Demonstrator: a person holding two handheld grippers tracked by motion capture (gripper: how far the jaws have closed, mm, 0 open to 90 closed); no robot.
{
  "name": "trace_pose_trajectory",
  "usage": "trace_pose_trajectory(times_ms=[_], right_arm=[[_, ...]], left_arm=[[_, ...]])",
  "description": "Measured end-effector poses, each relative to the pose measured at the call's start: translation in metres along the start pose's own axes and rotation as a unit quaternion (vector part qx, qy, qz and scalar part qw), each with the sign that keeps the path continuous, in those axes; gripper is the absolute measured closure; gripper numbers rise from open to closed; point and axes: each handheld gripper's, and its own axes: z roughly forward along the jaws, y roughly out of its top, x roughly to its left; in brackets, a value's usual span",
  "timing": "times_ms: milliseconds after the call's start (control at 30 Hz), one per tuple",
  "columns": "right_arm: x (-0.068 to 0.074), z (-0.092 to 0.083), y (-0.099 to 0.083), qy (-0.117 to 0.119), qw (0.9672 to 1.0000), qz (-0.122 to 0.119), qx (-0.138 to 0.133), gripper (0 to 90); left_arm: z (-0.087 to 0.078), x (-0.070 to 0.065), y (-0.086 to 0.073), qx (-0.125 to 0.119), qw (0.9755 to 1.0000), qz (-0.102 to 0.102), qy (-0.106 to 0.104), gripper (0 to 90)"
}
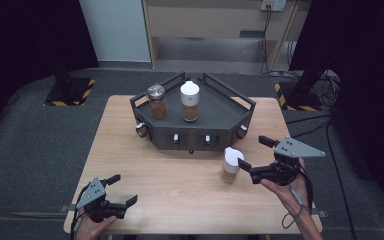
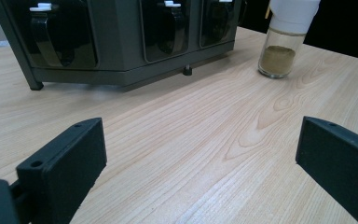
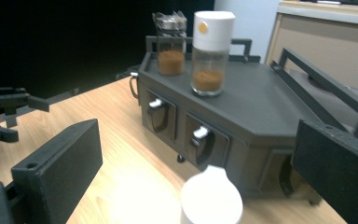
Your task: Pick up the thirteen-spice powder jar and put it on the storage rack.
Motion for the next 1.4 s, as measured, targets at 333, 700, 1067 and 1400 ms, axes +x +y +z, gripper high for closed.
trace_pose_trajectory(times_ms=[333,700,1067,1400], right_arm=[[0.001,-0.023,-0.036,-0.019,0.9996,0.019,0.001,1.9],[0.01,-0.036,-0.079,-0.034,0.9986,0.038,-0.013,2.0],[0.014,-0.035,-0.11,-0.045,0.9975,0.055,0.002,2.4],[0.014,-0.034,-0.125,-0.053,0.9971,0.055,0.002,2.5]], left_arm=[[0.0,-0.001,0.001,0.001,1.0,0.005,-0.001,0.5],[0.0,0.0,0.0,0.002,1.0,0.006,-0.003,0.5],[0.001,0.0,0.001,0.004,1.0,0.008,-0.003,0.5],[0.002,-0.001,0.001,0.003,0.9999,0.01,-0.006,0.5]])
